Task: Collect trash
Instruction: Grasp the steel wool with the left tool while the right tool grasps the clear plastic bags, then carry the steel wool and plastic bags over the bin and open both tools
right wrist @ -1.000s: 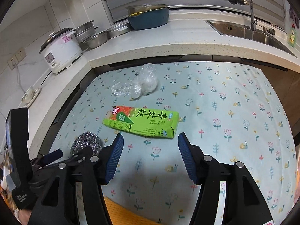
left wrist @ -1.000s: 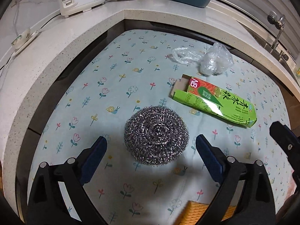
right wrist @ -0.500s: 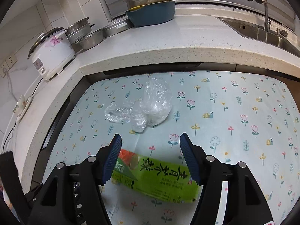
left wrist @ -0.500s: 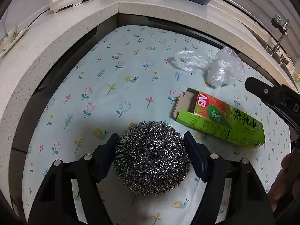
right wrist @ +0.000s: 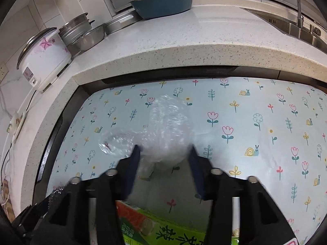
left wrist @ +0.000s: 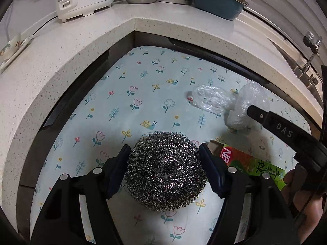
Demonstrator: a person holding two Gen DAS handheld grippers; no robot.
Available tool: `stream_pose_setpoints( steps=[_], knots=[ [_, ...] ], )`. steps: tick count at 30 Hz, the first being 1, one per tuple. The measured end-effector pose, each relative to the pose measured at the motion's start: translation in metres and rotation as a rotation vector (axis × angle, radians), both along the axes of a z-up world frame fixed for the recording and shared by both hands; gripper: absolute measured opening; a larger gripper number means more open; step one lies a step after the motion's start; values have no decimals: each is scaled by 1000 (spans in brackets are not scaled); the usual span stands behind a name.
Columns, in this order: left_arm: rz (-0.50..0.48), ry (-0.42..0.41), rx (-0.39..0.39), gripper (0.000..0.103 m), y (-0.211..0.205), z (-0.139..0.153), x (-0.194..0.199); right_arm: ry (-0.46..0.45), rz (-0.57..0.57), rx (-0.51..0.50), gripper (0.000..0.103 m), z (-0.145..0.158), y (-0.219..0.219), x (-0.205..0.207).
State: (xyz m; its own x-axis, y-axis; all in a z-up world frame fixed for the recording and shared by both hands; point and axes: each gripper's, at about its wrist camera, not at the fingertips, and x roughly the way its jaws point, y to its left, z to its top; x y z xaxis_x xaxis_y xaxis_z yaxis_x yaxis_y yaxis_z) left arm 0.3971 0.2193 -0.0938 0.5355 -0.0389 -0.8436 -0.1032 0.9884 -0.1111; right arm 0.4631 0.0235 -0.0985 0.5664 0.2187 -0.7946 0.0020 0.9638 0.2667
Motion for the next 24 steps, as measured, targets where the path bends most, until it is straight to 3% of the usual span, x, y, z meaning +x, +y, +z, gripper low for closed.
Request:
stream_pose_setpoints(
  steps=[2, 13, 24],
  knots=[
    [-2, -4, 3, 65, -3, 3, -2, 0, -3, 8, 7, -1, -2, -3],
    [-65, -55, -9, 65, -42, 39, -31, -109, -58, -6, 7, 48, -41, -66],
    [-202, -102, -7, 65, -127, 79, -90, -161, -182, -29, 7, 86, -120, -164]
  ],
)
